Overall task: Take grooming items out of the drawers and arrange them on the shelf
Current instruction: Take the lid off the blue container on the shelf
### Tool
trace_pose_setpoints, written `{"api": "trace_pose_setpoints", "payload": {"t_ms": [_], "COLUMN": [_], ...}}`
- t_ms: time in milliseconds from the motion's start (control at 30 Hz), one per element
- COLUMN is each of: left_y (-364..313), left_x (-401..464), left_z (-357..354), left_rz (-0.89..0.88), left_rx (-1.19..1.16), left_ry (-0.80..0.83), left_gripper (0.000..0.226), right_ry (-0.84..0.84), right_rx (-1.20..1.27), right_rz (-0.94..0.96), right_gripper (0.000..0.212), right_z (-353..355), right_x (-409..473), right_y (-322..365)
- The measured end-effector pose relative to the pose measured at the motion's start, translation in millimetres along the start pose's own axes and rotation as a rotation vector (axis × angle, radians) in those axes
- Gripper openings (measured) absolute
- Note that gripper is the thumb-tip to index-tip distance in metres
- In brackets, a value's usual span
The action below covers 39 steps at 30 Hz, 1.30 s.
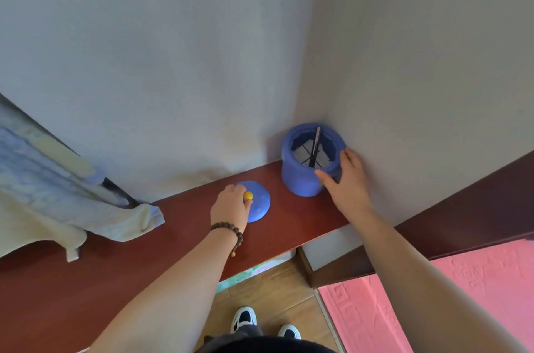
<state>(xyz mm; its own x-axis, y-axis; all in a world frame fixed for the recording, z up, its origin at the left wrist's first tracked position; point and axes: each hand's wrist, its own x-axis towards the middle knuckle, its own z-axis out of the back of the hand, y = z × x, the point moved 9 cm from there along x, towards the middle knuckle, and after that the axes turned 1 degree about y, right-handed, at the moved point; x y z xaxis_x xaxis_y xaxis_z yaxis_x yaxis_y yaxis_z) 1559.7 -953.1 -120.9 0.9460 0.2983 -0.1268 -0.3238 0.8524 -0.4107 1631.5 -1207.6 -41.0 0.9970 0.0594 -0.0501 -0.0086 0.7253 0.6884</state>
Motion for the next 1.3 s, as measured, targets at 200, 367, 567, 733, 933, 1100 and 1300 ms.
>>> {"api": "trace_pose_setpoints", "payload": {"t_ms": [200, 367, 567, 733, 933, 1100, 1300], "left_y": [-35.6, -131.4, -191.8, -208.2, -206.2, -199.0, -194.4], "left_x": [-4.1, 14.0, 61.1, 80.9, 80.6, 65.9, 56.1], "left_z": [38.7, 90.1, 54.3, 28.3, 37.1, 43.0, 76.1], "left_rz": [-0.139, -0.331, -0.456, -0.512, -0.501, -0.456, -0.381], "left_rx": [-0.177, -0.524, -0.264, -0.035, -0.145, -0.394, -0.585], "left_ry": [-0.232, -0.330, -0.144, -0.039, -0.132, -0.085, -0.154], "left_gripper": [0.038, 0.030, 0.041, 0.051, 0.036, 0.033, 0.029], "right_ry": [0.007, -0.007, 0.005, 0.006, 0.005, 0.006, 0.022], "right_rx": [0.036, 0.051, 0.070, 0.055, 0.073, 0.065, 0.054], "right_rz": [-0.014, -0.007, 0.002, 0.024, 0.029, 0.034, 0.035], "right_gripper": [0.079, 0.077, 0.079, 0.080, 0.080, 0.080, 0.080], "right_z": [-0.7, 1.0, -0.2, -0.3, 0.8, 1.6, 2.1], "right_x": [-0.9, -2.0, -1.6, -1.3, -1.3, -1.6, -1.4], "right_y": [-1.7, -0.5, -0.4, -1.4, -1.7, -0.5, 1.3]}}
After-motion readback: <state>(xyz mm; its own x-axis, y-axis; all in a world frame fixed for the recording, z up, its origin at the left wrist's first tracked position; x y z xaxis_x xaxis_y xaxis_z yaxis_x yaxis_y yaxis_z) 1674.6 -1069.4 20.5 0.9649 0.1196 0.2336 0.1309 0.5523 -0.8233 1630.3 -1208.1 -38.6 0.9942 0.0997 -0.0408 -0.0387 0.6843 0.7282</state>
